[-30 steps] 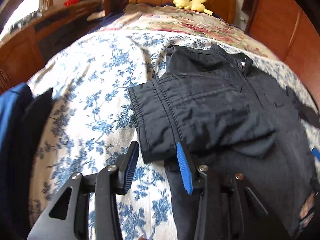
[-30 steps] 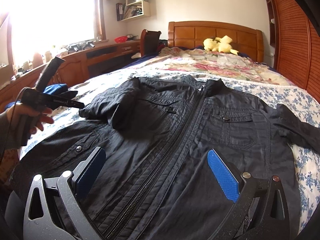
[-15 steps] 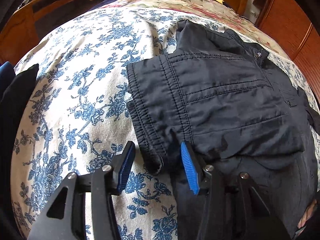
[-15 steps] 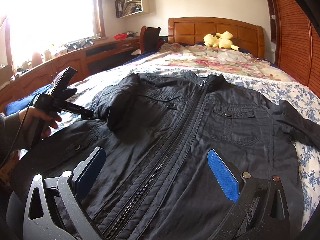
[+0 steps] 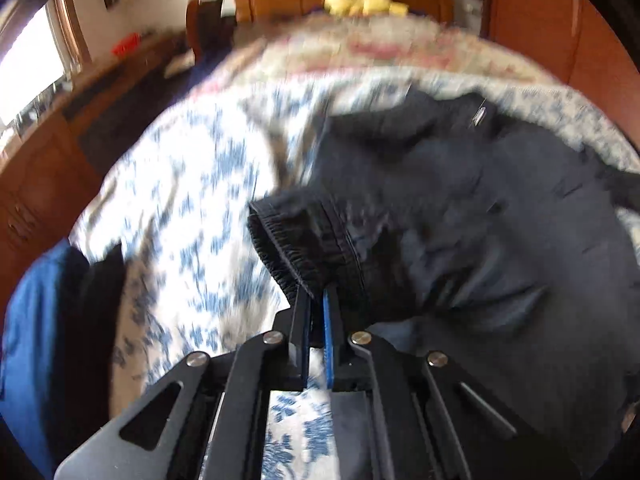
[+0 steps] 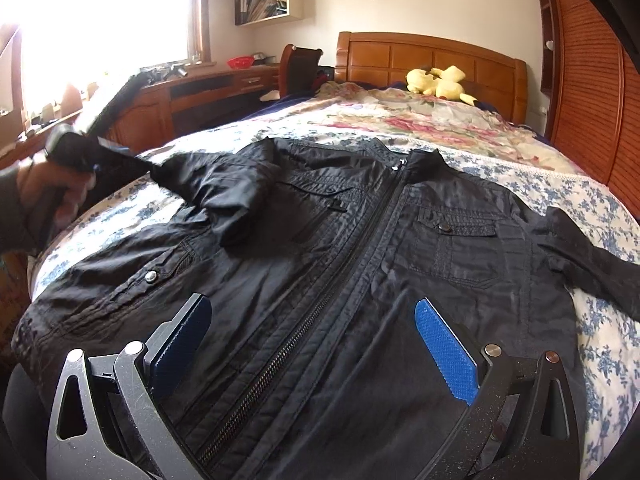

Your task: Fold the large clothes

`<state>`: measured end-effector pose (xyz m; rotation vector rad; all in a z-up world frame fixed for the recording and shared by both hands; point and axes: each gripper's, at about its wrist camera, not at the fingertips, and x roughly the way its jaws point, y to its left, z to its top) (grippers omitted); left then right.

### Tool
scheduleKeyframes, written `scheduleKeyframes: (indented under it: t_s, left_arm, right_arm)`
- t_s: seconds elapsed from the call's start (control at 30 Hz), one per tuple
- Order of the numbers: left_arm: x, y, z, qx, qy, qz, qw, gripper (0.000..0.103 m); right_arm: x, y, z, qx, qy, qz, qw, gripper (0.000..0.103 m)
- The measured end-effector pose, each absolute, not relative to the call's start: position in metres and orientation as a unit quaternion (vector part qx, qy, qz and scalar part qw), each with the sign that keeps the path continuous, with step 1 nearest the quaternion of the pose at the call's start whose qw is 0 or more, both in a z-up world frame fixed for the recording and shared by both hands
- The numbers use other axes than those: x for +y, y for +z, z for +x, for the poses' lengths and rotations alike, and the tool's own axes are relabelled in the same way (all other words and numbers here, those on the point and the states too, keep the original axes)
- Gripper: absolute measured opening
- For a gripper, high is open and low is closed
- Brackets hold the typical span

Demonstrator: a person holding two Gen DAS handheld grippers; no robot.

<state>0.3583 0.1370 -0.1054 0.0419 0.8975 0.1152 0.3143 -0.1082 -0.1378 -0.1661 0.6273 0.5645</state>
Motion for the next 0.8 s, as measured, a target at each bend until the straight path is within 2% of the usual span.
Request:
scheduleKeyframes:
  t_s: [0.2, 0.33, 0.7, 0.8]
  left_arm:
    - [0.069, -0.032, 0.337, 0.344, -0.001, 0.039, 0.938, 0.001]
    - [0.019, -0.004, 0.322, 0.306, -0.051, 0.052, 0.949, 0.000]
    - [-0.051, 0.011, 0.284, 0.290, -0.113, 0.068, 0.948, 0.001]
    - [-0.052, 0.005, 0.275, 0.290, -0.118, 0.073, 0.947, 0.005]
  right_arm:
    - [-0.131, -0.123, 0.307, 0.300, 0.240, -0.084, 0.919, 0.103]
    - [-0.153, -0.114, 0.301, 0.296, 0.219, -0.080, 0.926, 0.103]
    - [-0.189, -0.081, 0.275, 0.282, 0.198, -0.067, 0.936, 0.103]
    - [-0.191, -0.077, 0.273, 0.281, 0.202, -0.063, 0.936, 0.103]
